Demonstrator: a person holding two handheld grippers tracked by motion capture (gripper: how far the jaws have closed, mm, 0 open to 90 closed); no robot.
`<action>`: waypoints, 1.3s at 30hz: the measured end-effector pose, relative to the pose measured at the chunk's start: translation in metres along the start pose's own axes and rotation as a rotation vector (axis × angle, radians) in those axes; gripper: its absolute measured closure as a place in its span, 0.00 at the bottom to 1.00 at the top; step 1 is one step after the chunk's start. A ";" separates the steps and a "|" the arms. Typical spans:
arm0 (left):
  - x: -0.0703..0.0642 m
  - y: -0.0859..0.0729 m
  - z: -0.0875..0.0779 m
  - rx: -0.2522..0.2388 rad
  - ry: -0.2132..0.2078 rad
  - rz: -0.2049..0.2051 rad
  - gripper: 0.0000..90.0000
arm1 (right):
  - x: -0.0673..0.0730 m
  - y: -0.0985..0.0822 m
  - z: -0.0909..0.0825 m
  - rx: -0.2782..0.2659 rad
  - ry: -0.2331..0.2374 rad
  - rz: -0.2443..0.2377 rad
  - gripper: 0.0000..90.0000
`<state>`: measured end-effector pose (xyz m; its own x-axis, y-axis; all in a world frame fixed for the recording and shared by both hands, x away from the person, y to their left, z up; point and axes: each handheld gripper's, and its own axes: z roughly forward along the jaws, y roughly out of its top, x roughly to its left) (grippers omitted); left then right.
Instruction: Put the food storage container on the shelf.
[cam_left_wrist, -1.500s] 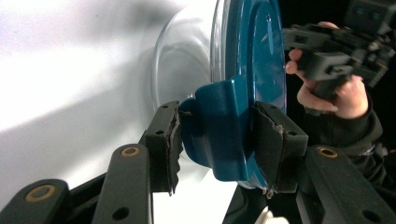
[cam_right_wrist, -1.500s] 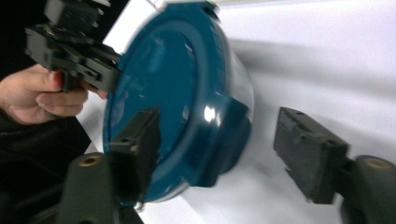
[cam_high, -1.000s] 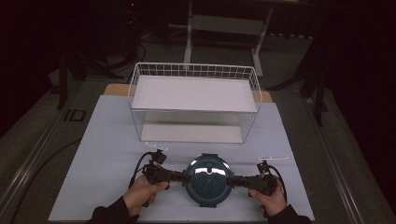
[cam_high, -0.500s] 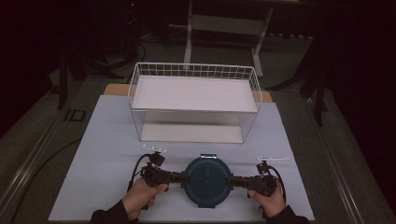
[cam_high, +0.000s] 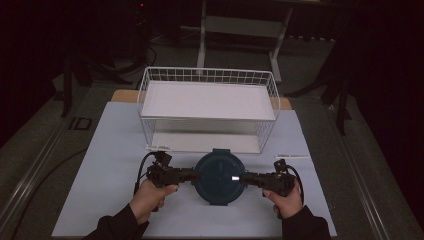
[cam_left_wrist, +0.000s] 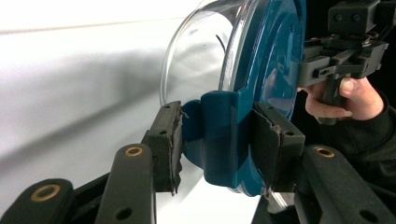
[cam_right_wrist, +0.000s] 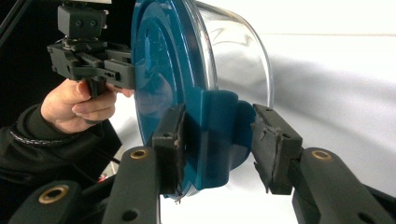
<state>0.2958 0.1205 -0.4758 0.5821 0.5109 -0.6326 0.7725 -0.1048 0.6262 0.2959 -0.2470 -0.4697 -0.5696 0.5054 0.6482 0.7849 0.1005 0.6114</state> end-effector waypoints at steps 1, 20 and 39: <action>0.000 0.002 -0.001 -0.011 0.003 0.002 0.61 | 0.000 0.002 0.001 -0.003 0.000 -0.005 0.63; 0.040 0.029 0.009 -0.102 0.037 0.066 0.61 | -0.024 0.047 0.024 -0.028 -0.038 -0.104 0.63; 0.070 0.045 0.021 -0.138 0.124 0.088 0.61 | -0.058 0.058 0.055 -0.100 -0.072 -0.143 0.62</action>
<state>0.3761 0.1335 -0.5014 0.6038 0.6067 -0.5170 0.6730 -0.0405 0.7385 0.3878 -0.2236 -0.4972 -0.6516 0.5527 0.5195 0.6672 0.0917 0.7392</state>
